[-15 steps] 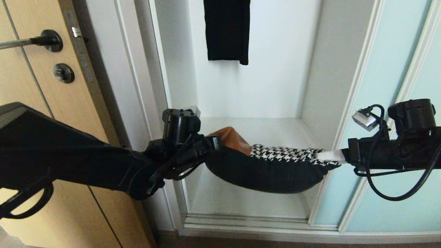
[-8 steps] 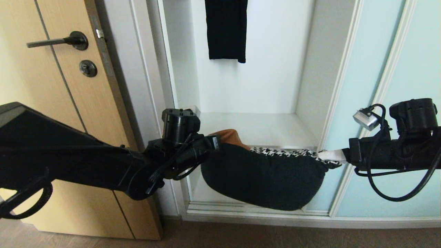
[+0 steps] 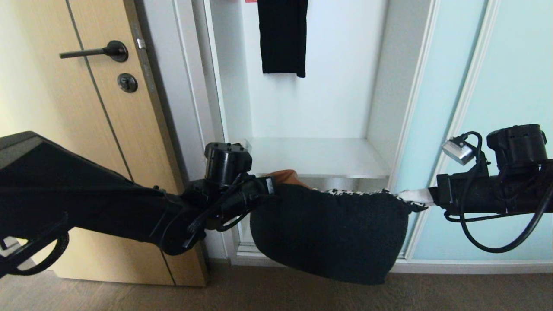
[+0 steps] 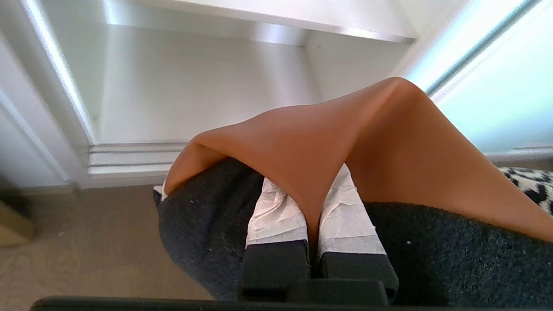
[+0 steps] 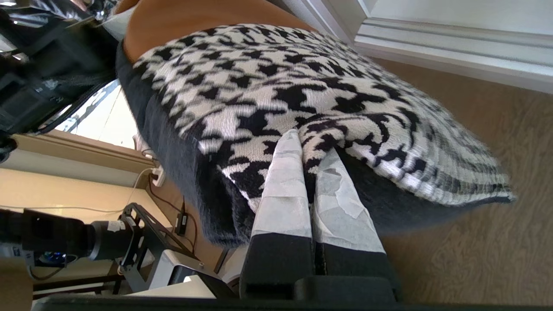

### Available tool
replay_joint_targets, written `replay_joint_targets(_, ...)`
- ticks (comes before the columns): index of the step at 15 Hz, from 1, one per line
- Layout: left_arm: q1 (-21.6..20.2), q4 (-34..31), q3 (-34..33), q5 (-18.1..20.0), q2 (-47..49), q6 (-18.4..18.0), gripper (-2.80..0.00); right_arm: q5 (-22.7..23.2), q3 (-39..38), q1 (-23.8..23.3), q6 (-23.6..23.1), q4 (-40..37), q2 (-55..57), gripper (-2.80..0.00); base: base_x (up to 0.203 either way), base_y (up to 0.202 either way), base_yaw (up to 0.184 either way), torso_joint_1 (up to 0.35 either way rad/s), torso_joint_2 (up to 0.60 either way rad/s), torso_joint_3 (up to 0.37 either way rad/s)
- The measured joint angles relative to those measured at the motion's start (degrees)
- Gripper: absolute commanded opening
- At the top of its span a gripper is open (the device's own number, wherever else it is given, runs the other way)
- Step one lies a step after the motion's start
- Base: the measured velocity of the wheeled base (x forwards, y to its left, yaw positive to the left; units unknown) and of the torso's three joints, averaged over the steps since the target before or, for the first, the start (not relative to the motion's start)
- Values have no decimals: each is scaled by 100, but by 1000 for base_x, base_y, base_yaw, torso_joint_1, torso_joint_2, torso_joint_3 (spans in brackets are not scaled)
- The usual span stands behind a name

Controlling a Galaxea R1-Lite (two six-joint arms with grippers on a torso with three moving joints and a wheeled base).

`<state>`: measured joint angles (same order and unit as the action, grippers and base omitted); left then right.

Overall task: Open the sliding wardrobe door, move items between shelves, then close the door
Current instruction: Place the pillow on the lower shelf

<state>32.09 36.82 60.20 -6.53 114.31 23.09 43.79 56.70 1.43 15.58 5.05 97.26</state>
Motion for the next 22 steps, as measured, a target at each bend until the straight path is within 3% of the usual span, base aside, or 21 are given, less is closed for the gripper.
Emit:
replay_joint_targets(4,18,-69,35,-54,-2,-19,-280,-2,-9,0,-10,17,71,-280,0,0,0,0,0,0)
replay_joint_targets(8,13,297,13,-451,233,-36,-280,0,9,5,-5,54,148,-280,0,0,0,0,0,0)
replay_joint_targets(16,13,379,-33,-509,327,-55,-280,1,9,6,-4,35,196,-280,0,0,0,0,0,0)
replay_joint_targets(19,13,144,25,-507,304,-93,-280,0,13,11,-1,54,228,-280,0,0,0,0,0,0)
replay_joint_targets(22,13,-534,161,-511,240,-64,-280,22,22,13,-1,60,299,-280,0,0,0,0,0,0)
